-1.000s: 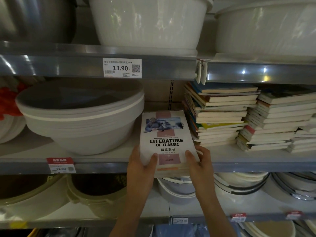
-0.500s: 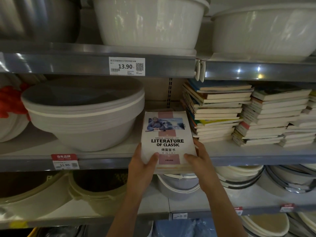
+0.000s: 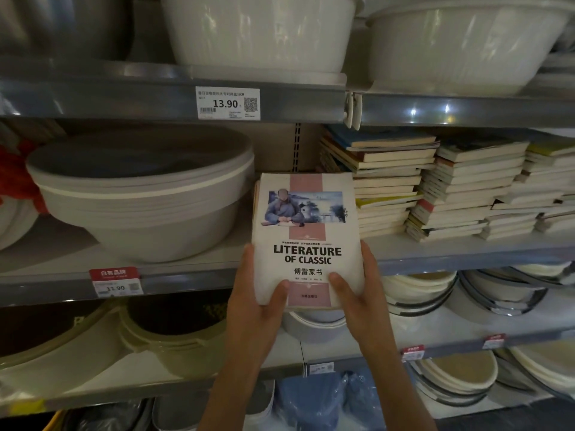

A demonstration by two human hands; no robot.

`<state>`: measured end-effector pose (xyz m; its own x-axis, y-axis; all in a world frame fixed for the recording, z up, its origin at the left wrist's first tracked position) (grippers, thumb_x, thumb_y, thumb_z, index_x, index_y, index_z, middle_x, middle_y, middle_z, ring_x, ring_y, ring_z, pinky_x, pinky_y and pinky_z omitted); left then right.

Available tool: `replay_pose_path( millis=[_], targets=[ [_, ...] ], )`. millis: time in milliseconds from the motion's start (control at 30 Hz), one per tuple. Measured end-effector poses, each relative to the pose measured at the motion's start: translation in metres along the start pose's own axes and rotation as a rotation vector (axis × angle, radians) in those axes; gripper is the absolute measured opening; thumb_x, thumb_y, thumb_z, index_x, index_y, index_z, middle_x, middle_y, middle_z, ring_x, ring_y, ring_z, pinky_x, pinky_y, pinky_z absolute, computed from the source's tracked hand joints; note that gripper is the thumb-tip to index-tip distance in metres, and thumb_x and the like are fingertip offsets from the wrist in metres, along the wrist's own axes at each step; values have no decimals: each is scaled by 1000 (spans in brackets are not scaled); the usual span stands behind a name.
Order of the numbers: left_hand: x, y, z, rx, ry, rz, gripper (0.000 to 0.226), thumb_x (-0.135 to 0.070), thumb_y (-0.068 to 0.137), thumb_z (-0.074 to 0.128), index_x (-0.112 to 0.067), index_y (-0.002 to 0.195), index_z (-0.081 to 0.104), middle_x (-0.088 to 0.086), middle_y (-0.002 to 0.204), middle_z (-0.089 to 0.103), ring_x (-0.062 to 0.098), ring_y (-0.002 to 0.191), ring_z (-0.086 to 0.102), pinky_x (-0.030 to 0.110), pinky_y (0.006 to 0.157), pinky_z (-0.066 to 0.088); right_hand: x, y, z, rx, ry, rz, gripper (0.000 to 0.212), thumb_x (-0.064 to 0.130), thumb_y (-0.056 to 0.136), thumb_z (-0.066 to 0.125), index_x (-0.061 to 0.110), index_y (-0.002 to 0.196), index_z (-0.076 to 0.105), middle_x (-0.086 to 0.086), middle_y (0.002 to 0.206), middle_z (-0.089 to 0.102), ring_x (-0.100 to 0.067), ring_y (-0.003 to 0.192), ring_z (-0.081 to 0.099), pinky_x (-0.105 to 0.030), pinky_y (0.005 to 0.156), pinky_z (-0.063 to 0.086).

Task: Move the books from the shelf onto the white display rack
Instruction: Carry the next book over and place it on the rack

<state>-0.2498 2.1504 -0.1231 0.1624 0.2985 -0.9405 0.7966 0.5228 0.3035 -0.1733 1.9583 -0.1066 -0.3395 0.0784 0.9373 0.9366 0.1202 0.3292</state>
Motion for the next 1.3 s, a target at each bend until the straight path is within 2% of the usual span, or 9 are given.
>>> replay_pose_path(
  millis=[200,367,500,600,733,833,1000,1167,1300],
  targets=[
    [-14,-25,-2,9,26,62,70,-45,85,63,-43,145,27,-6,147,48,-20,115,48,0,82,42,9,-24,-15,-29,10,-17,74,3,91,65,33,144,23,30,128,41,32,104,45,2,76,41],
    [-38,-50,8,16,74,188,71,-46,90,66,-32,148,29,-17,156,23,-35,117,30,-8,83,34,14,-45,-38,-25,-38,-61,57,29,90,67,51,133,37,6,144,48,14,119,49,-8,88,47],
    [-57,-84,32,51,109,277,72,-66,84,53,-37,147,32,-35,154,15,-33,125,24,-8,86,31,20,-75,-82,-73,-88,-97,57,42,86,65,50,137,40,9,152,41,-3,136,42,-28,107,45],
    [-76,-119,62,116,145,357,66,-60,90,53,-33,147,34,-30,157,16,-30,130,19,-9,92,26,19,-103,-127,-100,-114,-114,54,40,91,64,47,138,39,7,155,37,8,133,41,-11,99,43],
    [-94,-172,108,214,81,357,81,-74,89,41,-20,149,40,-23,159,19,-27,132,22,-7,95,27,14,-147,-196,-166,-190,-86,56,44,94,63,45,143,35,5,157,34,2,140,35,-21,110,39],
    [-103,-217,144,292,70,356,80,-75,88,41,-23,149,39,-31,158,18,-25,133,23,-5,97,27,16,-188,-249,-245,-190,-65,56,33,88,61,44,138,38,12,155,32,16,137,27,-6,107,29],
    [-123,-292,209,437,31,400,67,-56,93,49,-19,148,39,-13,159,20,-24,135,21,-5,98,26,12,-258,-338,-386,-220,-16,55,31,89,62,45,138,41,21,152,36,6,136,38,-13,105,39],
    [-142,-350,277,600,-47,404,69,-70,90,44,-36,148,31,-35,159,12,-12,141,26,6,101,39,17,-312,-418,-510,-276,27,55,37,89,57,48,138,36,24,154,27,12,136,32,-5,99,38],
    [-164,-381,329,695,-122,419,74,-75,88,44,-32,147,33,-43,154,12,-19,138,23,-1,98,32,20,-334,-473,-604,-327,46,57,38,88,56,48,138,33,32,151,20,22,133,25,2,95,32]
  ],
)
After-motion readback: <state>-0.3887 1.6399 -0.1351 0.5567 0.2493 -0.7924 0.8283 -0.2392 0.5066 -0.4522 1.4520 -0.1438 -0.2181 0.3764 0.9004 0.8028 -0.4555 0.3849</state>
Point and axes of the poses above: each hand's wrist, its own y-axis towards the middle knuckle, its own z-axis out of the palm, x = y × z, the point moved 8 cm from there along y, towards the middle knuckle
